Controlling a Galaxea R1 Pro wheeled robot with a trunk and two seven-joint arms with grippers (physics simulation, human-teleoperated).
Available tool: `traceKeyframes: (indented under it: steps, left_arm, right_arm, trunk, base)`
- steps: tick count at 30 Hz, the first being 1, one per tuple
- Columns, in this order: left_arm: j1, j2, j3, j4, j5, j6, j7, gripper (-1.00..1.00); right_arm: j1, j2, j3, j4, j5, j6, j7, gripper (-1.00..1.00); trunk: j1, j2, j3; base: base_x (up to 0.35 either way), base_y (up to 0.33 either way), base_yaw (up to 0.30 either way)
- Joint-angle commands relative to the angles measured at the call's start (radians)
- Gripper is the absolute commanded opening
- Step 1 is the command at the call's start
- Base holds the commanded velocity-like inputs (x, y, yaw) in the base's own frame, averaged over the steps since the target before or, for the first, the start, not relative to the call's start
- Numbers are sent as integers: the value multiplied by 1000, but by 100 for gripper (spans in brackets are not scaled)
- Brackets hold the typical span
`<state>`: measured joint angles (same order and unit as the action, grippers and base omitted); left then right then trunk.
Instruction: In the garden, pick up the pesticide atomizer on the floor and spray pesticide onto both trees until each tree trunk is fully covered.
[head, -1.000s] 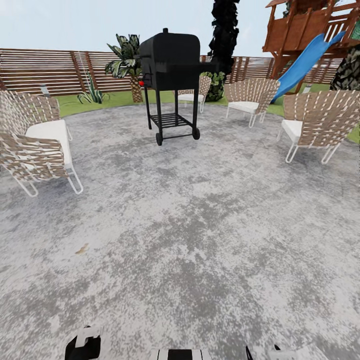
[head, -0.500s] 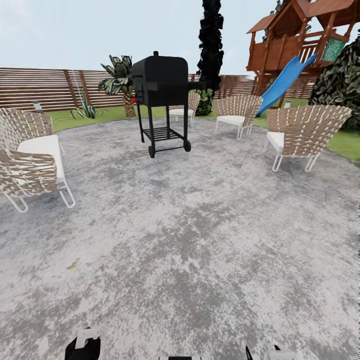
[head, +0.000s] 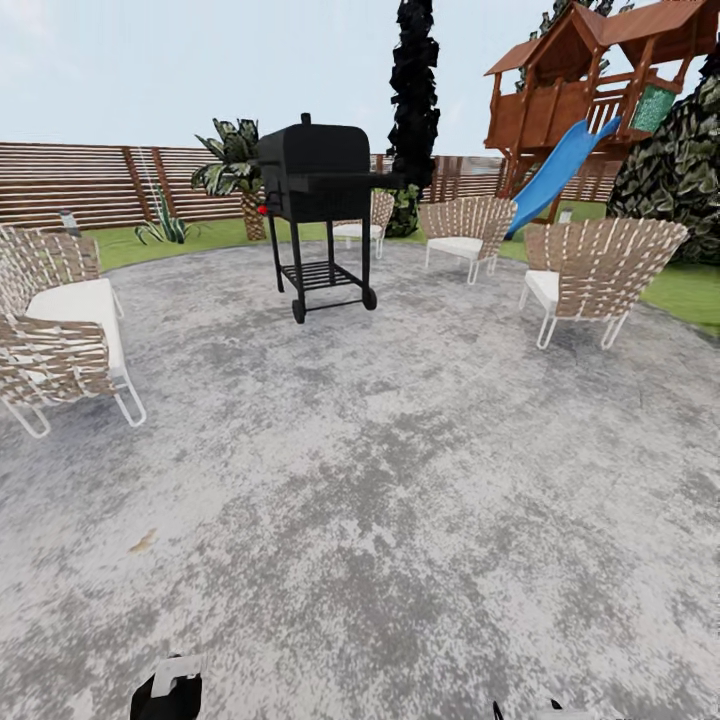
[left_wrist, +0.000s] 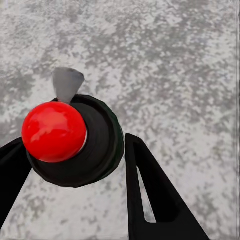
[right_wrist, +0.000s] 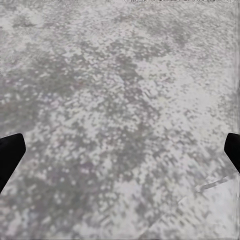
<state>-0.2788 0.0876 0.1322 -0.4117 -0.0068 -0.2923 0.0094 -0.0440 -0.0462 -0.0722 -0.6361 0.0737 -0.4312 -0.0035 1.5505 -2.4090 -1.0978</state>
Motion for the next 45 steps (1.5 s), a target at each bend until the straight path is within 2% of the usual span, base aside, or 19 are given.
traceKeyframes:
  steps: [1, 18, 28, 45]
  left_arm:
    - [0, 0, 1, 1, -1, -3, 1, -100]
    - [0, 0, 1, 1, -1, -4, 1, -100]
    - [0, 0, 1, 1, -1, -4, 1, -100]
    - [0, -2, 1, 1, -4, -4, 1, -100]
  right_arm:
    - [-1, 0, -3, 1, 8, -2, 0, 100]
    - [-1, 0, -3, 4, 9, -1, -1, 100]
    - [-1, 0, -2, 4, 9, -1, -1, 100]
    - [-1, 0, -2, 4, 9, -1, -1, 100]
  trunk:
    - [-4, 7, 3]
    - [-69, 126, 64]
    - [-69, 126, 72]
    - [-69, 126, 85]
  base:
    - [0, 0, -174]
    - [0, 0, -245]
    - [0, 0, -256]
    - [0, -260, -256]
